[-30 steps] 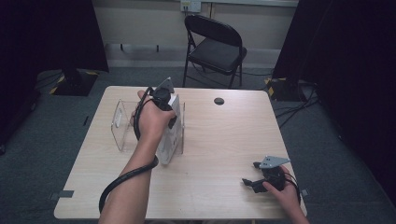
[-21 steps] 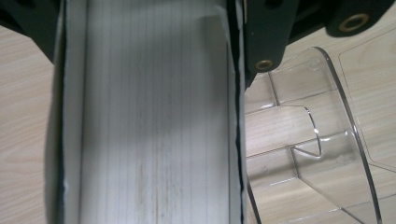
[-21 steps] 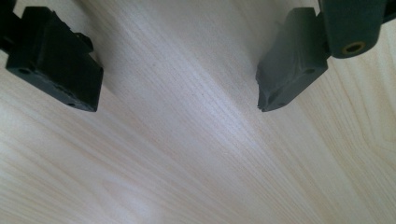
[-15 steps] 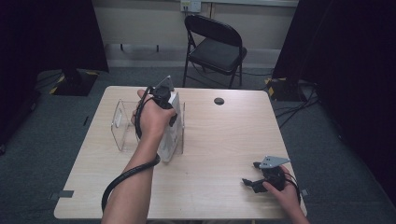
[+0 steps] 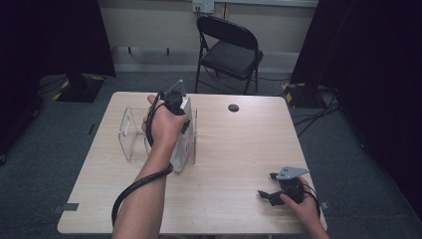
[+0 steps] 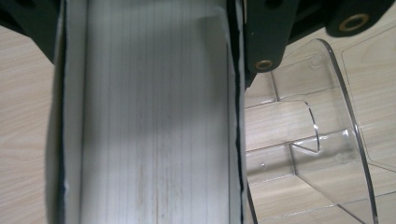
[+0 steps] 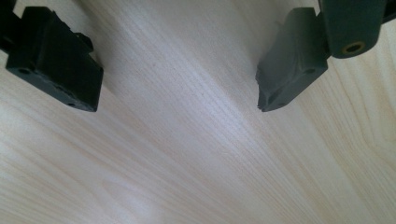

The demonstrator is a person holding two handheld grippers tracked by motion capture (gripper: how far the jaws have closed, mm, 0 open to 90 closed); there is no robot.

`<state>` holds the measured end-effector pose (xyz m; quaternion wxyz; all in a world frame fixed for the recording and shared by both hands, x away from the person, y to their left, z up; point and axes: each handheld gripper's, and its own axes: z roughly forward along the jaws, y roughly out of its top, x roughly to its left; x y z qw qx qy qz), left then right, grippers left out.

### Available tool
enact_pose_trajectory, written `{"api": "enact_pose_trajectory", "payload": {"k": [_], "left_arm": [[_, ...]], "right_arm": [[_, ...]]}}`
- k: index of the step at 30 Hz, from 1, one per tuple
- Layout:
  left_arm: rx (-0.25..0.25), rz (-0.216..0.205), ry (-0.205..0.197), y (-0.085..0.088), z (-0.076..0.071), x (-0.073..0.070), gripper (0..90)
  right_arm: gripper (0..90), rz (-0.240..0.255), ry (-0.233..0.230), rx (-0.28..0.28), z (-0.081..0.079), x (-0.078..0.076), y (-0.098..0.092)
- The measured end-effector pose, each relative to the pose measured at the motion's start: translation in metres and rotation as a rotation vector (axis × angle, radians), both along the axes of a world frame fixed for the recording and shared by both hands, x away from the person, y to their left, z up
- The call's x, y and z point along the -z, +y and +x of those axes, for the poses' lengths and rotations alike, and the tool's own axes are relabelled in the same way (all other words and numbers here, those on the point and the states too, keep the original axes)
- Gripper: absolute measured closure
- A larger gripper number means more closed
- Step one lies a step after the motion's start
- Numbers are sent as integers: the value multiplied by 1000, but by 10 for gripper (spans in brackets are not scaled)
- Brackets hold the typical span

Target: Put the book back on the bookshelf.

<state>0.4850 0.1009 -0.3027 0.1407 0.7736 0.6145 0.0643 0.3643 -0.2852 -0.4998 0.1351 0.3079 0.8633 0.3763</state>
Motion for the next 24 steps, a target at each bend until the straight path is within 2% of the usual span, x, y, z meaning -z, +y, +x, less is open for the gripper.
{"api": "enact_pose_trajectory", "payload": {"k": [9,14,19,24], "left_arm": [[-10,5,-10,-2,3,0,532],[-13,-11,-3,0,5,2,532],[-19,1,-1,-2,6,3,532],[-24,-13,-2,-2,7,4,532]], "right_arm": [[136,-1,0,-1,0,0,0],[136,-2,0,-2,0,0,0],[136,-1,0,0,0,0,0],[136,0,0,0,0,0,0]]}}
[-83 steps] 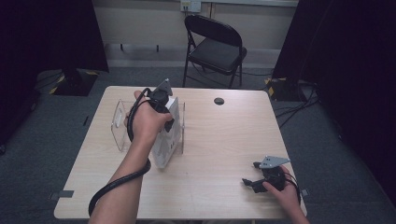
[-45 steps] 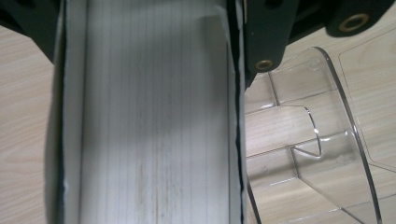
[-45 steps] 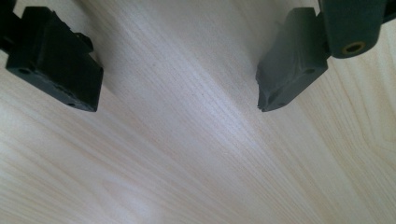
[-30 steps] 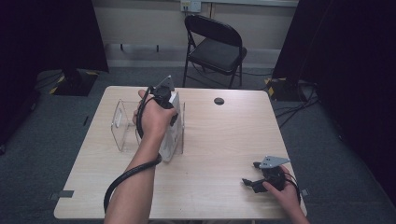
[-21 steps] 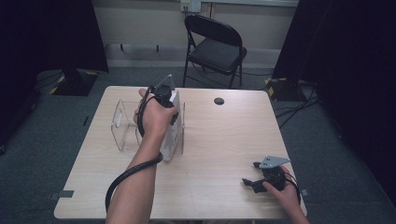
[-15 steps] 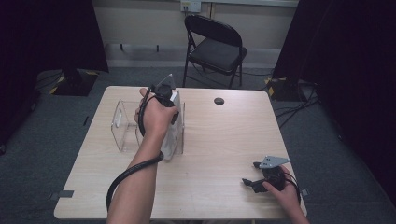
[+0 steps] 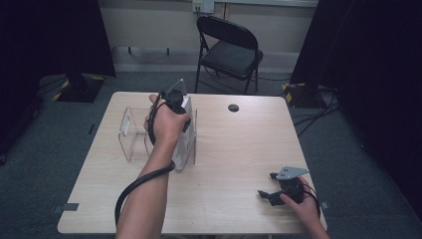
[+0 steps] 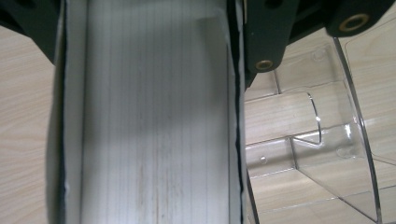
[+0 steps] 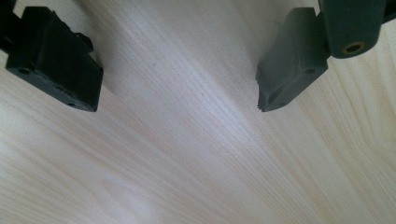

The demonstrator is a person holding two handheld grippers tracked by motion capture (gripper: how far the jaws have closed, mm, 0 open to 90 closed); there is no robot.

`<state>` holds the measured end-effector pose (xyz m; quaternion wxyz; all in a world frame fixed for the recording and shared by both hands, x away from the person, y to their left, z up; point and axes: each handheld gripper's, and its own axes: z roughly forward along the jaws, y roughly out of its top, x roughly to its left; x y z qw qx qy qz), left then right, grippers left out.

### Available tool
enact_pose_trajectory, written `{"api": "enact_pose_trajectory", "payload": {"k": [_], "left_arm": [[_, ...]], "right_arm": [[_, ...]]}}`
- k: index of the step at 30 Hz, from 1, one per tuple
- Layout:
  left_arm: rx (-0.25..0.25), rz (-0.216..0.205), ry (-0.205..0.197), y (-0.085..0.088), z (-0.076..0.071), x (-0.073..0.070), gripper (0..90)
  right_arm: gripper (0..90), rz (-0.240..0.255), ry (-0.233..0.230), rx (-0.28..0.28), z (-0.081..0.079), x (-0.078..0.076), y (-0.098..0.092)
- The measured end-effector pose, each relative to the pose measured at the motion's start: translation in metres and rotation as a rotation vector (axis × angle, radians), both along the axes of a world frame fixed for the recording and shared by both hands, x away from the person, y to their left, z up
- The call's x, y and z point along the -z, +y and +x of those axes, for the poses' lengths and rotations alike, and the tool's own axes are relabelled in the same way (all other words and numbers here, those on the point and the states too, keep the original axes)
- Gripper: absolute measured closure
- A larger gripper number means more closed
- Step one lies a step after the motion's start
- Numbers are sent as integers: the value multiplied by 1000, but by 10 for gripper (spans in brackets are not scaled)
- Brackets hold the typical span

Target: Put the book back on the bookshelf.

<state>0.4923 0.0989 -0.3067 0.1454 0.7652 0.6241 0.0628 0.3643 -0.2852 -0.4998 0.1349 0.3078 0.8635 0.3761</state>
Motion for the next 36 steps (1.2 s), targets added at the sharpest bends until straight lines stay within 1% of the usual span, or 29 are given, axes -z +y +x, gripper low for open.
{"api": "enact_pose_trajectory", "payload": {"k": [3,6,7,8,9,10,13,16,18,19,22,25,29,33,36], "left_arm": [[-2,20,-6,-1,1,0,532],[1,10,-2,-1,2,0,531],[-4,7,-7,-1,2,1,532],[1,20,-8,0,2,1,531],[0,16,-5,0,3,1,531],[-12,18,-5,-2,3,1,531],[-18,17,-6,-2,4,1,531],[-11,23,-8,-3,6,1,531],[-18,12,-4,-4,7,1,531],[-19,16,-10,-4,7,1,531],[-16,25,-11,-5,8,1,531],[-27,15,-16,-4,9,3,531],[-29,19,-18,-2,10,4,530],[-37,16,-20,-4,10,4,530],[-34,26,-20,-4,11,4,530]], "right_arm": [[135,1,0,0,0,0,0],[135,0,0,0,0,0,0],[135,0,0,0,0,0,0],[135,0,0,0,0,0,0],[136,1,0,0,0,0,0],[135,1,0,0,0,0,0],[135,0,0,0,0,0,0],[136,0,1,0,0,0,0],[135,1,1,0,0,0,0],[135,1,1,0,0,0,0],[135,1,1,0,0,0,0],[135,1,1,0,0,0,0],[135,1,0,-1,0,0,0],[135,1,1,-1,0,0,0],[135,1,1,-1,0,0,0]]}}
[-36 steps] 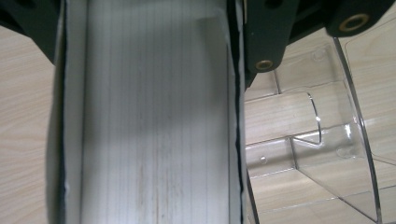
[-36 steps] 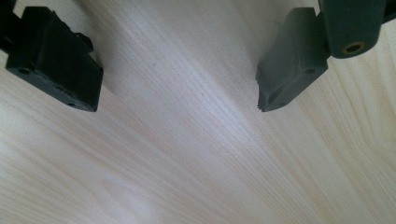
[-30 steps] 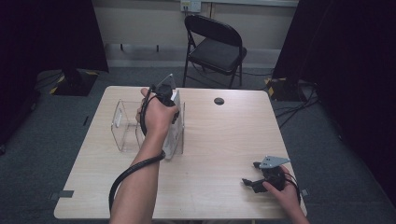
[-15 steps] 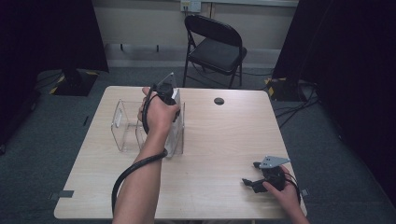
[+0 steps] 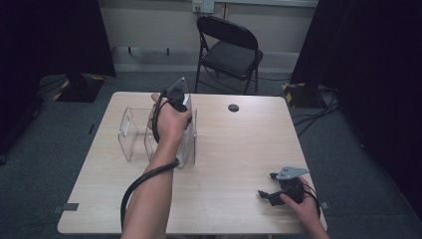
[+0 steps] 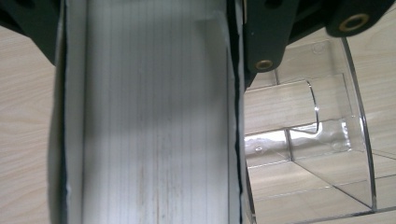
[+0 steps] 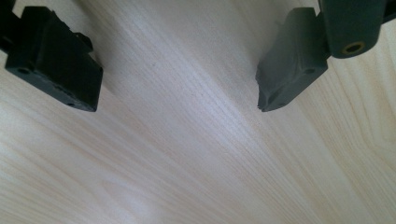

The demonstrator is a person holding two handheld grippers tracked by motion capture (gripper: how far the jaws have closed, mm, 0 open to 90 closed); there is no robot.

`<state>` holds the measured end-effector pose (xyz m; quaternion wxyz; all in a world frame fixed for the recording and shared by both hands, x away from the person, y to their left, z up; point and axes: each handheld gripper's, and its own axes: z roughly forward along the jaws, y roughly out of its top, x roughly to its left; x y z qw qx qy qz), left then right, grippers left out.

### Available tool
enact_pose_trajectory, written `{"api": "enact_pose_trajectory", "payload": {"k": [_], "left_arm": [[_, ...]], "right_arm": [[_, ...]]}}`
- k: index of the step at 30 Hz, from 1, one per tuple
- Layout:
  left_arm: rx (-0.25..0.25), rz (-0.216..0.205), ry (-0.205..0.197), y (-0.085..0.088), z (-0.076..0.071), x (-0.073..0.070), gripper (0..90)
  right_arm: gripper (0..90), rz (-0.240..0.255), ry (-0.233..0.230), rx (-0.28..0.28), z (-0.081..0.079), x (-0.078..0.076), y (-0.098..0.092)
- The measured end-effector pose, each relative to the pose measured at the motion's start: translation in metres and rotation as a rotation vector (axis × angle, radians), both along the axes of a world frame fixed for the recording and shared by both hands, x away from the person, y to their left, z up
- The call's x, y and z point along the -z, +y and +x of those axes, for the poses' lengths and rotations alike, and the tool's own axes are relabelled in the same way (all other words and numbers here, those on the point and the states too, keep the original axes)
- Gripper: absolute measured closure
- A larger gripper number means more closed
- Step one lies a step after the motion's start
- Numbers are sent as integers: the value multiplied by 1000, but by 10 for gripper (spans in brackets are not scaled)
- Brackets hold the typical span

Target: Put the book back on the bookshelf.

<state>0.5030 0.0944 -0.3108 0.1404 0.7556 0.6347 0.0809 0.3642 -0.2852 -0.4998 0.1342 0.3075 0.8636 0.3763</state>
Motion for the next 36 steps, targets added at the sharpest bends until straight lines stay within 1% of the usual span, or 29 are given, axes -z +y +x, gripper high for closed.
{"api": "enact_pose_trajectory", "payload": {"k": [3,7,8,11,13,15,16,17,18,19,21,22,23,27,28,30,34,35,36], "left_arm": [[2,-5,1,-1,0,0,529],[-3,-1,-15,-1,0,1,525],[4,1,-20,0,1,1,523],[7,-10,-27,-1,1,2,519],[24,1,-30,-1,1,2,515],[14,-1,-40,-3,0,2,511],[32,6,-44,-2,0,2,508],[17,-3,-49,-2,0,2,507],[26,-6,-50,0,0,2,504],[13,-17,-58,0,-1,1,500],[21,-16,-74,2,-3,0,483],[34,-17,-78,3,-3,0,467],[28,-24,-79,4,-4,-1,454],[46,-25,-96,5,-8,-2,430],[41,-34,-96,5,-9,-2,432],[58,-43,-91,6,-10,-2,433],[68,-65,-84,8,-14,-3,430],[72,-60,-91,8,-14,-3,423],[66,-58,-98,8,-15,-3,414]], "right_arm": [[135,0,0,0,0,0,0],[133,0,1,-1,0,0,0],[133,0,1,-2,0,0,0],[133,0,1,-2,0,0,0],[133,0,1,-2,0,0,0],[133,0,1,-2,0,0,0],[133,0,1,-3,0,0,0],[133,0,1,-2,0,0,0],[133,0,1,-2,0,0,0],[133,0,1,-2,0,0,0],[133,0,1,-2,0,0,0],[133,0,1,-2,0,0,0],[133,0,1,-2,0,0,0],[133,-2,0,-5,0,0,0],[133,-2,0,-5,0,0,0],[133,-1,1,-4,0,0,0],[133,-1,1,-4,0,0,0],[133,-1,1,-4,0,0,0],[133,-2,0,-5,0,0,0]]}}
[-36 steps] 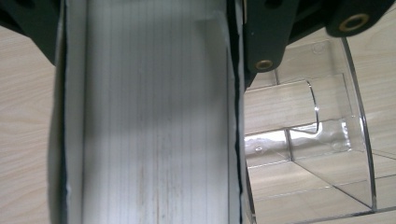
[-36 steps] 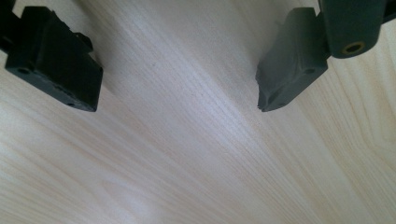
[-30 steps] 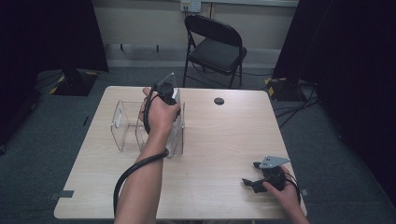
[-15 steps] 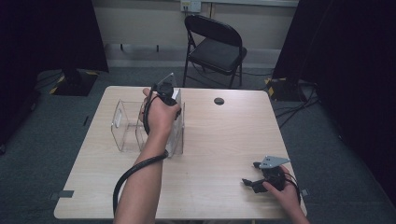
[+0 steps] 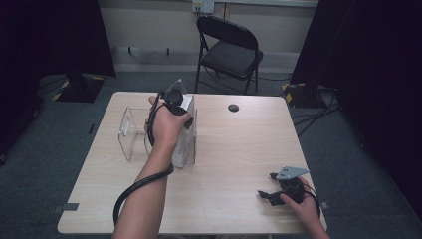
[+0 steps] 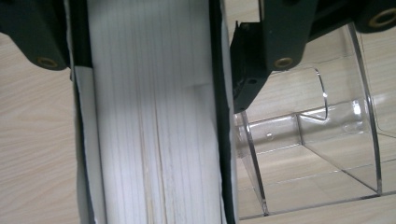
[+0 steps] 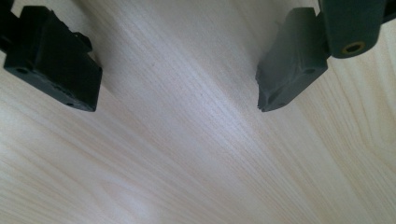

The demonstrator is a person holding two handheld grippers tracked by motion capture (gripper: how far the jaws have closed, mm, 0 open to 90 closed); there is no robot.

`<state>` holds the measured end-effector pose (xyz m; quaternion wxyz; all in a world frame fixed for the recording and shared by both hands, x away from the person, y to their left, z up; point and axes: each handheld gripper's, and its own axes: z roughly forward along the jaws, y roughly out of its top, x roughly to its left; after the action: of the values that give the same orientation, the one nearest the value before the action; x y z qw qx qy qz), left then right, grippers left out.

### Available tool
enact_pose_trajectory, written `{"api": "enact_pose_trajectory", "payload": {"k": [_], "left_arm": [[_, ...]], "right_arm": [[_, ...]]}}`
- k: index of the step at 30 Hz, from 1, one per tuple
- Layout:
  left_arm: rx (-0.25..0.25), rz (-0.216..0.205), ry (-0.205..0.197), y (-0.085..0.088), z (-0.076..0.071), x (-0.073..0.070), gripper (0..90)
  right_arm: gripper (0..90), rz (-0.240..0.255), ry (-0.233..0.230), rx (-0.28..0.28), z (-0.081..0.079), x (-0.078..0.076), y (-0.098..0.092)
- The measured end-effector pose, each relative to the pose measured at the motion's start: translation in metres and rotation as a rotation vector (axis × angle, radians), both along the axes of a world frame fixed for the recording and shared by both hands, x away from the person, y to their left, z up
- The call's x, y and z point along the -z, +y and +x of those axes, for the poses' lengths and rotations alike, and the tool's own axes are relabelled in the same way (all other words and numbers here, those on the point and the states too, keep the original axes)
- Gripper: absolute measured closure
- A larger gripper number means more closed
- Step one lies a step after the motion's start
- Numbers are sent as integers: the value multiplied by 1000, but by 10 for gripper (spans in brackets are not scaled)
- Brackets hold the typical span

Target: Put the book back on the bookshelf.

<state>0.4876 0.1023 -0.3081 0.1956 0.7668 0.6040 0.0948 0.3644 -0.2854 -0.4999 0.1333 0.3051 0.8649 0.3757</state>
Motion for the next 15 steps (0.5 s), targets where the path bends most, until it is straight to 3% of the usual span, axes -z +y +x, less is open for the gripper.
{"api": "enact_pose_trajectory", "payload": {"k": [7,9,15], "left_arm": [[31,-13,8,1,-6,0,395],[49,-3,-5,1,-7,-1,391],[67,-25,-15,3,-12,-2,383]], "right_arm": [[133,3,1,3,0,0,0],[133,3,1,3,0,0,0],[132,2,4,6,-1,0,0]]}}
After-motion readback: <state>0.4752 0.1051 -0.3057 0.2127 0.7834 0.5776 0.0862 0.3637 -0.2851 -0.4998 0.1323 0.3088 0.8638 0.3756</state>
